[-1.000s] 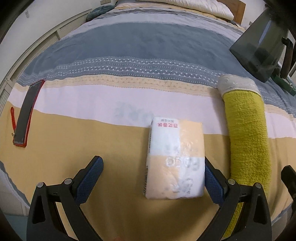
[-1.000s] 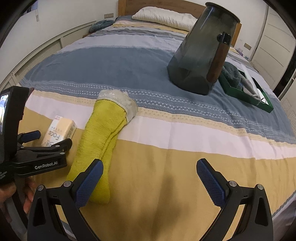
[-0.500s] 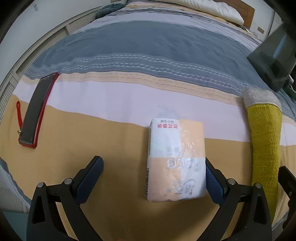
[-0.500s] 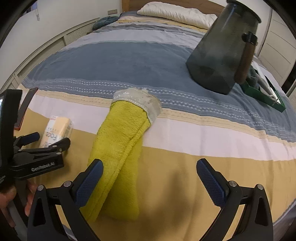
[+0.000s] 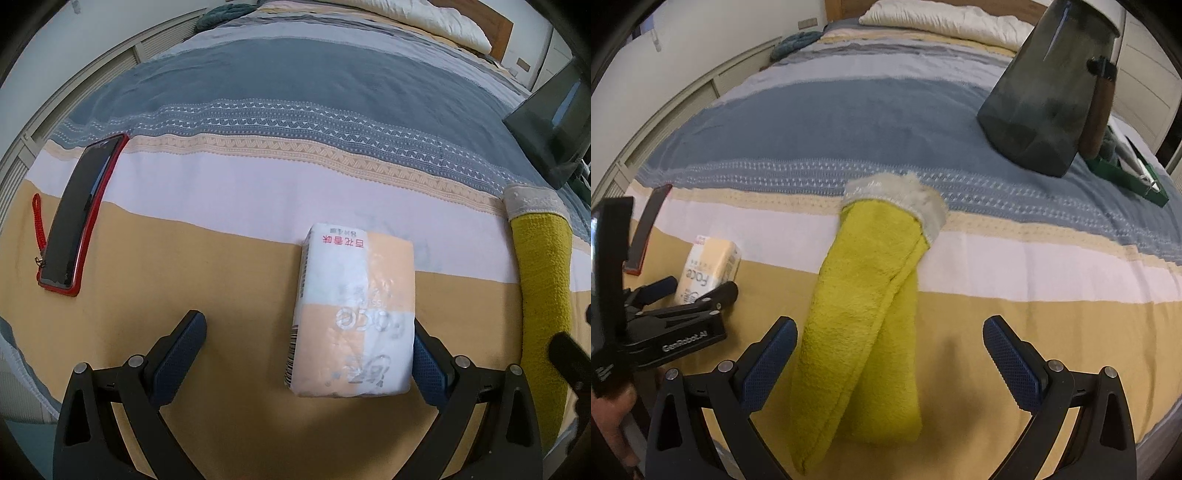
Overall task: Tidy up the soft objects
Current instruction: 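Grasp the 'Face' tissue pack with the left tool while the right tool grasps the yellow towel, then lift the tissue pack and yellow towel off the bed with both tools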
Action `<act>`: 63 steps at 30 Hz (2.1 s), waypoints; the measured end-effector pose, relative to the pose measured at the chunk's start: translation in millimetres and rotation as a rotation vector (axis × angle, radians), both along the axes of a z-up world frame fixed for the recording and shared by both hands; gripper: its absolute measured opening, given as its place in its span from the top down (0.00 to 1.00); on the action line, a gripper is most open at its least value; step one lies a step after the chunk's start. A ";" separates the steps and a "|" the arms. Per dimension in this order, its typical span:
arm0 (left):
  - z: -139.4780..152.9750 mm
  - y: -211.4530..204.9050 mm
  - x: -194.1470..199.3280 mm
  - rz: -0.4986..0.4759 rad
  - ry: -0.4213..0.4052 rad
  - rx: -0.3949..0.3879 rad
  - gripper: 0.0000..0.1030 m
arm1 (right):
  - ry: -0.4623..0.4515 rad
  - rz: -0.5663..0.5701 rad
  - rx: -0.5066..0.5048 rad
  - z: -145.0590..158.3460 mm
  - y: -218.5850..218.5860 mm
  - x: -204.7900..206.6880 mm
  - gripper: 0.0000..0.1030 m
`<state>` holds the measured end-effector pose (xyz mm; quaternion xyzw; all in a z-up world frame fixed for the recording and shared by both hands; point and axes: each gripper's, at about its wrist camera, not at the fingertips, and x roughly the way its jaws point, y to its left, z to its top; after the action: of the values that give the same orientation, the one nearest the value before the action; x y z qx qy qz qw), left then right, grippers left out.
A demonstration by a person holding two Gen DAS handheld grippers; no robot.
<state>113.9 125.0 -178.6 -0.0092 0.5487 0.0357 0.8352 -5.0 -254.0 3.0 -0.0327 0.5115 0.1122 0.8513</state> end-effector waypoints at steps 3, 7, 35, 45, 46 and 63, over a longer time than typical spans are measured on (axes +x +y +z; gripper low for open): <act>0.5 3.8 -0.5 0.000 0.005 -0.002 0.04 | 0.023 -0.002 -0.002 -10.3 6.2 6.7 0.03; 0.5 3.5 -0.2 0.000 0.006 -0.004 0.04 | 0.056 -0.008 -0.009 -22.2 14.4 17.4 0.18; 4.2 -14.9 4.0 -0.013 0.008 0.027 0.36 | 0.072 0.011 -0.038 -45.7 21.7 36.3 0.67; 7.9 -21.7 -0.6 -0.018 0.003 0.031 0.55 | 0.070 0.024 -0.034 -43.8 18.8 35.7 0.78; 8.3 -21.7 -1.1 -0.014 0.002 0.030 0.55 | 0.071 0.024 -0.031 -43.6 18.2 35.9 0.79; 15.6 -18.7 -4.1 0.000 -0.007 0.022 0.55 | 0.054 0.042 -0.019 -33.7 10.6 33.4 0.83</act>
<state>109.8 106.3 -163.0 -0.0003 0.5452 0.0415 0.8373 28.4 -243.4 -30.7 -0.0484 0.5346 0.1262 0.8342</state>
